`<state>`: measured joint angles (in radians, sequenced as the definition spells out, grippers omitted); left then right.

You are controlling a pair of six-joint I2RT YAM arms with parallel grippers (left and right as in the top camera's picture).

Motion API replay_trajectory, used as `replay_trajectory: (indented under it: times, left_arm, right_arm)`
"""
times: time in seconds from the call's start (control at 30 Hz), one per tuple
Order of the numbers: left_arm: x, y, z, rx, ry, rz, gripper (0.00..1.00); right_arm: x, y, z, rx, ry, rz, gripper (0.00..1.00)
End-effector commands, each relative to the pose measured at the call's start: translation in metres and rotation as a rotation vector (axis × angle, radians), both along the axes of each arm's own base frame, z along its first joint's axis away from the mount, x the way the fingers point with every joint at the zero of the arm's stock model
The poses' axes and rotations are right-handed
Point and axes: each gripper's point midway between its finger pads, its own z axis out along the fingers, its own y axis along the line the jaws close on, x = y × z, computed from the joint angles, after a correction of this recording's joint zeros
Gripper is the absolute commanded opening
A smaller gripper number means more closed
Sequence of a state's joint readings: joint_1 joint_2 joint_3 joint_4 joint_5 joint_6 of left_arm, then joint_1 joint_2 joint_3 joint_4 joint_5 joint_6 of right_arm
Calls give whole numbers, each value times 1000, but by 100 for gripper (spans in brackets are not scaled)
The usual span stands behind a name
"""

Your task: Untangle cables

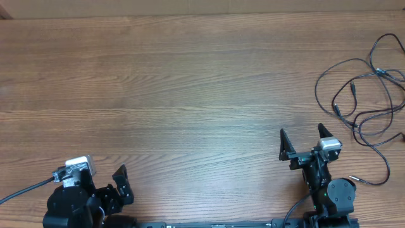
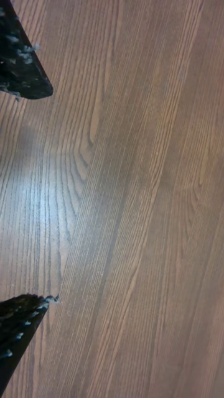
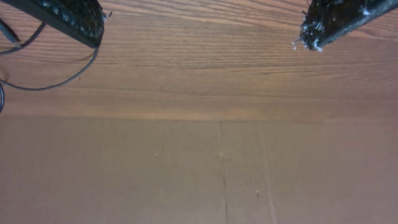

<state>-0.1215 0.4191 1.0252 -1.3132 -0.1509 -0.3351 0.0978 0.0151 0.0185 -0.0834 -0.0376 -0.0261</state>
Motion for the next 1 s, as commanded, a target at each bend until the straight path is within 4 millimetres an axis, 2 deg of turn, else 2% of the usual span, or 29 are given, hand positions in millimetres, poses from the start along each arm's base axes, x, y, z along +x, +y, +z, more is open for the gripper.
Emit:
replay_trajectory:
  times: [0.0,0.97]
  left_arm:
    - [0,2,0,-4,-3,15,100]
    - [-1,5,1,-5,-11,37,100]
  right_arm:
    - [0,-1,-3,-2,3,-5,100]
    - [0,-1,-3,-2,3,-5,100]
